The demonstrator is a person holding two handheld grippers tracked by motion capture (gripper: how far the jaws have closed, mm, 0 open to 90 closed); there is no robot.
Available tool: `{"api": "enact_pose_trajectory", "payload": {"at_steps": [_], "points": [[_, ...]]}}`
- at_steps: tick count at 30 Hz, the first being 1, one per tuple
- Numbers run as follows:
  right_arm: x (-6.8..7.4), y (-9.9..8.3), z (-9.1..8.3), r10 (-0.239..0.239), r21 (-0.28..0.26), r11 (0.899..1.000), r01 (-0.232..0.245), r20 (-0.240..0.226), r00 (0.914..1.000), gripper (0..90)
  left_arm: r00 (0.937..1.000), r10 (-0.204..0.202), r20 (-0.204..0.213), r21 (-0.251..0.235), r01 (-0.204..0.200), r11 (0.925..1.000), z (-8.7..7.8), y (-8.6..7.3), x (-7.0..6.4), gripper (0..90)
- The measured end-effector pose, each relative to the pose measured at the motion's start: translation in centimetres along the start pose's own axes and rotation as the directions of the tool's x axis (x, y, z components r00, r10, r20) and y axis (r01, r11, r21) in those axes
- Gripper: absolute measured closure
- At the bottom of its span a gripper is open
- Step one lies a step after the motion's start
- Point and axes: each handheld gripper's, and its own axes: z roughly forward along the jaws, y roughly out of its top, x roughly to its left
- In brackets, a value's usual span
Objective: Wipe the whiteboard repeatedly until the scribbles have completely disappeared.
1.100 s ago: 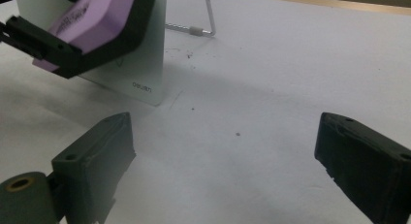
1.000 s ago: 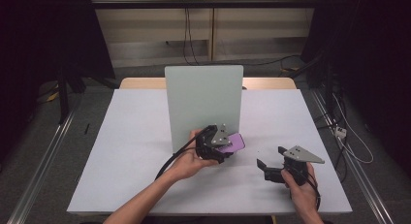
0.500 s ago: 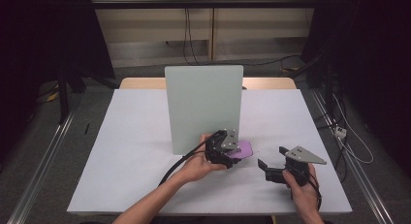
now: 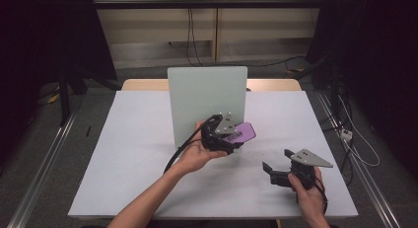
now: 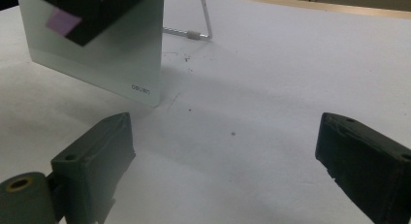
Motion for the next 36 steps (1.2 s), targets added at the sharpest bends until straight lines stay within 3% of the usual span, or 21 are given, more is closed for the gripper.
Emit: {"api": "enact_pose_trajectory", "payload": {"at_steps": [1, 3, 11, 17, 20, 22, 28, 36], "points": [[0.0, 0.0, 0.0, -0.003, 0.0, 1.0, 0.003, -0.002, 1.0, 6.8, 1.0, -0.008, 0.002, -0.007, 0.008, 0.9999, 0.0, -0.1, 0.0, 40.8], [0.1, 0.0, 0.0, -0.001, 0.002, 1.0, 0.001, -0.004, 1.0, 6.8, 0.9999, 0.016, -0.001, 0.006, -0.016, 0.9999, 0.2, -0.1, -0.2, 40.8], [0.1, -0.1, 0.0, -0.002, 0.005, 1.0, 0.002, -0.007, 1.0, 6.8, 0.9971, 0.074, 0.019, 0.107, -0.076, 0.9914, 1.1, -1.2, -1.5, 40.8], [0.1, 0.0, 0.1, -0.001, 0.005, 1.0, 0.001, -0.006, 1.0, 6.8, 0.9971, 0.066, 0.037, 0.176, -0.072, 0.9818, 1.5, -2.9, -2.5, 40.8], [0.1, 0.0, 0.2, -0.004, 0.01, 1.0, 0.004, -0.003, 1.0, 6.9, 0.9986, 0.03, 0.044, 0.195, -0.038, 0.98, 1.0, -3.7, -2.4, 40.8], [0.2, 0.0, 0.3, -0.004, 0.012, 1.0, 0.004, -0.004, 1.0, 6.9, 0.9998, 0.006, 0.02, 0.17, -0.01, 0.9854, 0.4, -4.0, -2.2, 40.7], [0.2, 0.0, 0.3, -0.005, 0.012, 1.0, 0.005, -0.001, 1.0, 6.9, 0.999, -0.022, -0.038, 0.141, 0.027, 0.9896, -2.1, -4.2, -1.1, 40.7], [0.2, 0.0, 0.4, -0.008, 0.013, 1.0, 0.008, -0.002, 1.0, 6.9, 0.9914, -0.081, -0.102, 0.095, 0.091, 0.9914, -5.9, -5.4, 0.5, 40.6]]}}
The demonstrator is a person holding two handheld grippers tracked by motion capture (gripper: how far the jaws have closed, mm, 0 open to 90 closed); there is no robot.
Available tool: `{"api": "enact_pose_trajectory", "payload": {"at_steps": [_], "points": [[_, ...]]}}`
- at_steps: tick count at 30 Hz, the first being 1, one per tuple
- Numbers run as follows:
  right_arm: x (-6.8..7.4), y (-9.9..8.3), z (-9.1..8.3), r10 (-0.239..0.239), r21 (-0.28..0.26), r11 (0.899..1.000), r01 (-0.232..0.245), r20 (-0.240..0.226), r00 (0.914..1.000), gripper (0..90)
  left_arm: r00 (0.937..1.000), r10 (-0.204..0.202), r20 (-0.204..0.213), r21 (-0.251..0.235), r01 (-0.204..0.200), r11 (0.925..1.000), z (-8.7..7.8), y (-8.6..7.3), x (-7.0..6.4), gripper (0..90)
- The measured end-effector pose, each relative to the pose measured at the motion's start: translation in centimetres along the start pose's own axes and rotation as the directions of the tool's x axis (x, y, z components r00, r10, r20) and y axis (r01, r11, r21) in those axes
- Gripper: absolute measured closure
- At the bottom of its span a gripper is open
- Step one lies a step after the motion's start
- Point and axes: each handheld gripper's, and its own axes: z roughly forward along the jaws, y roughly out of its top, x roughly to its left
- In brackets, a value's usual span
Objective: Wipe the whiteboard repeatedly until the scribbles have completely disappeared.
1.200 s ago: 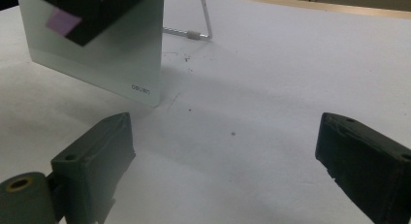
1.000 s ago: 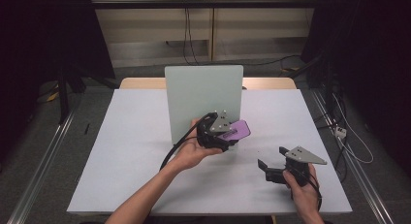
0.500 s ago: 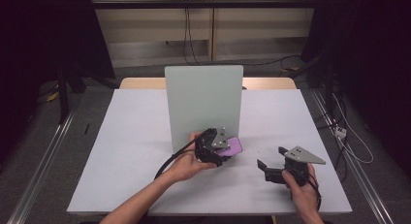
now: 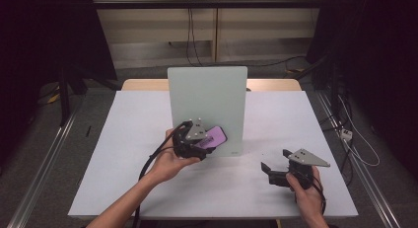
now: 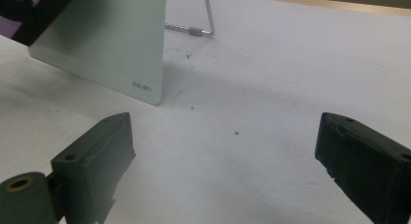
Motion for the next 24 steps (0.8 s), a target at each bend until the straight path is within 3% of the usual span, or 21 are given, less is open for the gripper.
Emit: {"api": "enact_pose_trajectory", "payload": {"at_steps": [9, 14, 17, 24], "points": [[0.0, 0.0, 0.4, 0.009, 0.009, 1.0, -0.009, 0.005, 0.9999, 7.0, 0.996, -0.086, -0.027, -0.062, 0.084, 0.9946, -2.5, -0.3, 1.7, 40.6], [0.1, 0.1, 0.6, 0.005, 0.013, 1.0, -0.005, 0.002, 1.0, 7.1, 0.9952, -0.091, -0.036, -0.05, 0.089, 0.9948, -3.4, -0.7, 1.7, 40.7], [0.3, 0.1, 0.6, -0.001, 0.018, 1.0, 0.001, -0.005, 1.0, 7.0, 0.993, -0.118, -0.009, -0.054, 0.117, 0.9917, -3.7, -1.1, 1.4, 40.6], [0.3, 0.0, 0.4, -0.003, 0.013, 1.0, 0.003, -0.005, 1.0, 7.1, 0.993, -0.118, 0.01, -0.008, 0.118, 0.993, -4.3, -2.0, 0.6, 40.6]]}}
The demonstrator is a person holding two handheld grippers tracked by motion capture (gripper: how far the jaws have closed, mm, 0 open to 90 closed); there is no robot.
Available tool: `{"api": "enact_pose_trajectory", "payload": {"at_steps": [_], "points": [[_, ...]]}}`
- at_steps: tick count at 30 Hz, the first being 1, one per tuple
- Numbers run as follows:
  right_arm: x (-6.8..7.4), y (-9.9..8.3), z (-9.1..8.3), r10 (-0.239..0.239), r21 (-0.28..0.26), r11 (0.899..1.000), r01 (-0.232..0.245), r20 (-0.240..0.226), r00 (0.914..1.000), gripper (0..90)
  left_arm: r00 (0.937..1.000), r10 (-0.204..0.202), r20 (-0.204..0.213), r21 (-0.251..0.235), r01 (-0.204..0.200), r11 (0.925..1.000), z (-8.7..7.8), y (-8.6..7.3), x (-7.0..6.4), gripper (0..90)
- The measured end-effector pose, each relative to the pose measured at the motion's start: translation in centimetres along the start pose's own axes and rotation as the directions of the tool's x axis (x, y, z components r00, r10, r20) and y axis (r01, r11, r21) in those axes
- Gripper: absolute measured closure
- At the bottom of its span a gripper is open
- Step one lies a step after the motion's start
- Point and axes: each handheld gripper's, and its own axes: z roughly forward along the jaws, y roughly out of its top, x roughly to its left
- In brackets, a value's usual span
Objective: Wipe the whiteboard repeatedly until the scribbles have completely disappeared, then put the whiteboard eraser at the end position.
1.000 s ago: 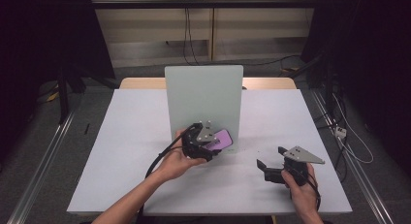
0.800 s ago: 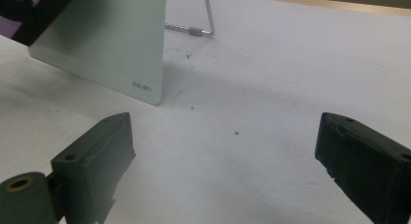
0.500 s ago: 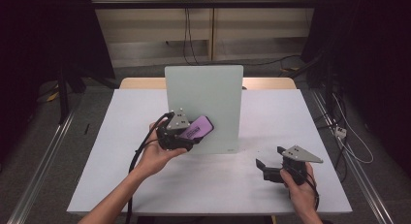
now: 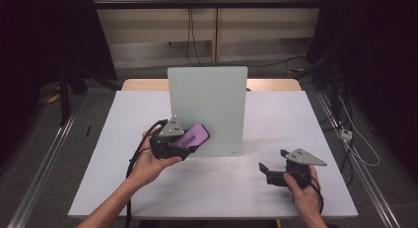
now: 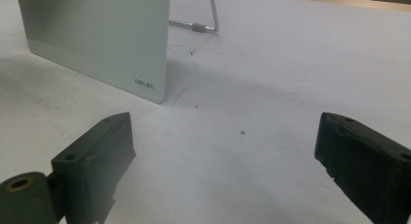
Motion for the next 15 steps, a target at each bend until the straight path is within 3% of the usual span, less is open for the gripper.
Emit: {"api": "enact_pose_trajectory", "payload": {"at_steps": [9, 14, 15], "points": [[-0.05, -0.04, -0.19, 0.001, -0.004, 1.0, -0.001, -0.005, 1.0, 7.1, 0.9979, -0.049, 0.041, 0.016, 0.049, 0.9987, 0.15, -0.73, -0.29, 40.6], [-0.04, -0.03, -0.13, -0.001, -0.003, 1.0, 0.001, -0.008, 1.0, 7.1, 0.9951, -0.057, 0.081, 0.033, 0.054, 0.998, 0.28, -0.63, -0.71, 40.5], [-0.03, 0.0, -0.12, 0.005, -0.004, 1.0, -0.005, -0.006, 1.0, 7.1, 0.9953, -0.044, 0.086, 0.05, 0.04, 0.9979, 0.25, -0.59, -0.79, 40.6]]}}
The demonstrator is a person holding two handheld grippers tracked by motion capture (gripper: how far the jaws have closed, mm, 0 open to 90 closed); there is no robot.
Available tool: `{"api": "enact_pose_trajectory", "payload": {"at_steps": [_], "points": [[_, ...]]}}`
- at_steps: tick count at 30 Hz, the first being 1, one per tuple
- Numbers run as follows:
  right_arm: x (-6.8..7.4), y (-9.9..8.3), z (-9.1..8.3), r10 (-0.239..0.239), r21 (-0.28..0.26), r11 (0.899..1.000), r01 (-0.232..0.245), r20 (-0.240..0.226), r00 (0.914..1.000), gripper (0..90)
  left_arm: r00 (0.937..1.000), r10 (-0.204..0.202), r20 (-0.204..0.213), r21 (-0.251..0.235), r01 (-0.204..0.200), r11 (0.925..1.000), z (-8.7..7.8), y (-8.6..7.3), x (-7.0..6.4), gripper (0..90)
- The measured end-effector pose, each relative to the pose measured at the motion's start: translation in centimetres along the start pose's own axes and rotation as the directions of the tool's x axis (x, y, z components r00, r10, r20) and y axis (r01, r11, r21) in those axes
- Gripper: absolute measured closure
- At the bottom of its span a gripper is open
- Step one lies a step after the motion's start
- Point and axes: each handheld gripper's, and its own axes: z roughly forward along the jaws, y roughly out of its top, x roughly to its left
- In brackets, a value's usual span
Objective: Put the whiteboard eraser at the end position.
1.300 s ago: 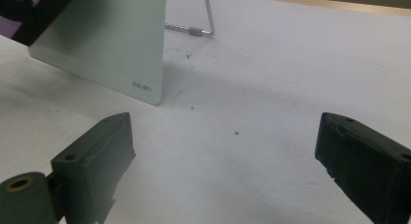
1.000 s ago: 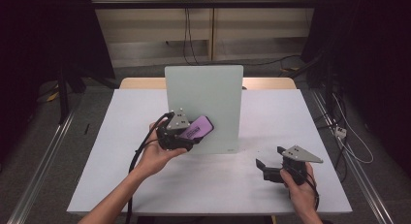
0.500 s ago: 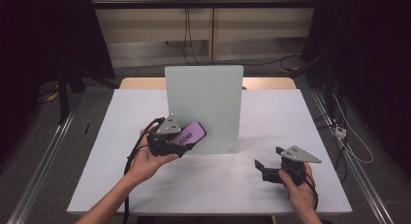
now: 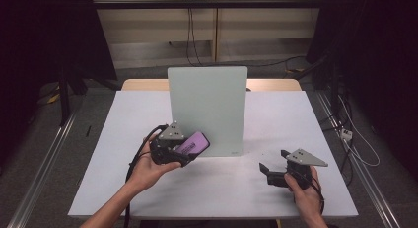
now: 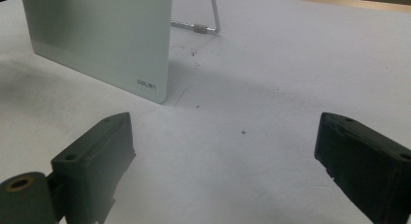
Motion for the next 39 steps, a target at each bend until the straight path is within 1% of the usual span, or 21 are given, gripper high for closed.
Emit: {"api": "enact_pose_trajectory", "payload": {"at_steps": [5, 6, 7, 8, 10, 12, 13, 14, 16, 18, 20, 22, 24, 25, 29, 31, 33, 35, 37, 38, 39], "points": [[-0.1, 0.1, 0.2, 0.002, 0.002, 1.0, -0.002, 0.005, 1.0, 7.2, 0.9994, 0.006, 0.033, 0.021, -0.007, 0.9998, 0.4, -0.1, -0.5, 40.6], [0.0, 0.1, 0.2, 0.002, 0.005, 1.0, -0.002, 0.005, 1.0, 7.2, 0.9994, 0.015, 0.031, 0.042, -0.016, 0.999, 0.4, 0.0, -0.6, 40.6], [0.0, 0.1, 0.2, 0.002, 0.005, 1.0, -0.002, 0.006, 1.0, 7.2, 0.9992, 0.006, 0.04, 0.038, -0.008, 0.9993, 0.5, -0.1, -0.7, 40.5], [0.1, 0.1, 0.2, 0.006, 0.007, 1.0, -0.006, 0.005, 1.0, 7.1, 0.9983, 0.01, 0.058, 0.037, -0.012, 0.9992, 0.6, -0.1, -0.7, 40.6], [0.1, 0.0, 0.3, 0.0, 0.009, 1.0, 0.0, 0.003, 1.0, 7.1, 0.9968, 0.011, 0.079, 0.052, -0.015, 0.9986, 0.8, -0.1, -0.8, 40.6], [0.1, 0.0, 0.3, -0.007, 0.008, 1.0, 0.007, 0.003, 1.0, 7.1, 0.997, 0.012, 0.077, 0.061, -0.017, 0.998, 1.1, -0.1, -1.0, 40.6], [0.1, 0.0, 0.3, -0.008, 0.008, 1.0, 0.008, 0.003, 1.0, 7.1, 0.9965, 0.011, 0.083, 0.062, -0.016, 0.998, 1.2, -0.1, -1.1, 40.6], [0.0, 0.0, 0.2, -0.008, 0.005, 1.0, 0.008, 0.0, 1.0, 7.1, 0.9961, 0.017, 0.087, 0.075, -0.023, 0.9969, 1.3, -0.1, -1.2, 40.6], [0.0, -0.1, 0.1, -0.005, 0.006, 1.0, 0.005, 0.001, 1.0, 7.1, 0.9958, 0.012, 0.09, 0.083, -0.019, 0.9964, 1.7, 0.0, -1.5, 40.5], [-0.1, -0.1, -0.1, -0.003, 0.001, 1.0, 0.003, -0.002, 1.0, 7.1, 0.9953, 0.026, 0.093, 0.103, -0.036, 0.994, 1.9, 0.1, -1.7, 40.5], [-0.2, -0.1, -0.1, 0.0, 0.0, 1.0, 0.0, -0.003, 1.0, 7.1, 0.9939, 0.028, 0.107, 0.117, -0.04, 0.9923, 2.2, 0.2, -1.9, 40.5], [-0.2, -0.1, -0.1, -0.001, 0.0, 1.0, 0.001, -0.006, 1.0, 7.1, 0.9934, 0.033, 0.11, 0.131, -0.047, 0.9902, 2.3, 0.3, -2.0, 40.6], [-0.2, -0.1, -0.1, 0.0, 0.001, 1.0, 0.0, -0.012, 0.9999, 7.1, 0.9926, 0.025, 0.119, 0.132, -0.041, 0.9904, 2.5, 0.3, -2.1, 40.5], [-0.2, -0.1, 0.0, 0.001, 0.002, 1.0, -0.001, -0.012, 0.9999, 7.1, 0.9924, 0.039, 0.117, 0.133, -0.055, 0.9896, 2.6, 0.4, -2.1, 40.6], [-0.3, -0.1, 0.2, 0.008, 0.003, 1.0, -0.008, -0.013, 0.9999, 7.1, 0.9922, 0.039, 0.118, 0.141, -0.056, 0.9884, 3.0, 0.7, -2.4, 40.5], [-0.2, 0.0, 0.3, 0.007, 0.001, 1.0, -0.007, -0.015, 0.9999, 7.1, 0.9904, 0.051, 0.129, 0.147, -0.07, 0.9866, 3.3, 0.8, -2.6, 40.5], [-0.1, 0.0, 0.3, 0.006, 0.001, 1.0, -0.006, -0.02, 0.9998, 7.1, 0.9882, 0.057, 0.142, 0.17, -0.081, 0.9821, 3.6, 0.8, -2.9, 40.5], [-0.1, 0.0, 0.4, 0.001, 0.001, 1.0, -0.001, -0.024, 0.9997, 7.1, 0.9873, 0.062, 0.147, 0.178, -0.088, 0.9801, 3.9, 0.8, -3.2, 40.5], [-0.1, 0.1, 0.5, -0.002, 0.001, 1.0, 0.002, -0.024, 0.9997, 7.1, 0.9847, 0.064, 0.163, 0.182, -0.093, 0.979, 4.1, 0.9, -3.3, 40.5], [-0.1, 0.1, 0.5, -0.003, 0.001, 1.0, 0.003, -0.024, 0.9997, 7.1, 0.987, 0.078, 0.141, 0.209, -0.106, 0.972, 4.1, 1.0, -3.5, 40.5], [-0.1, 0.1, 0.6, -0.003, 0.004, 1.0, 0.003, -0.022, 0.9998, 7.1, 0.9835, 0.07, 0.167, 0.191, -0.101, 0.9764, 4.5, 0.9, -3.6, 40.5]]}}
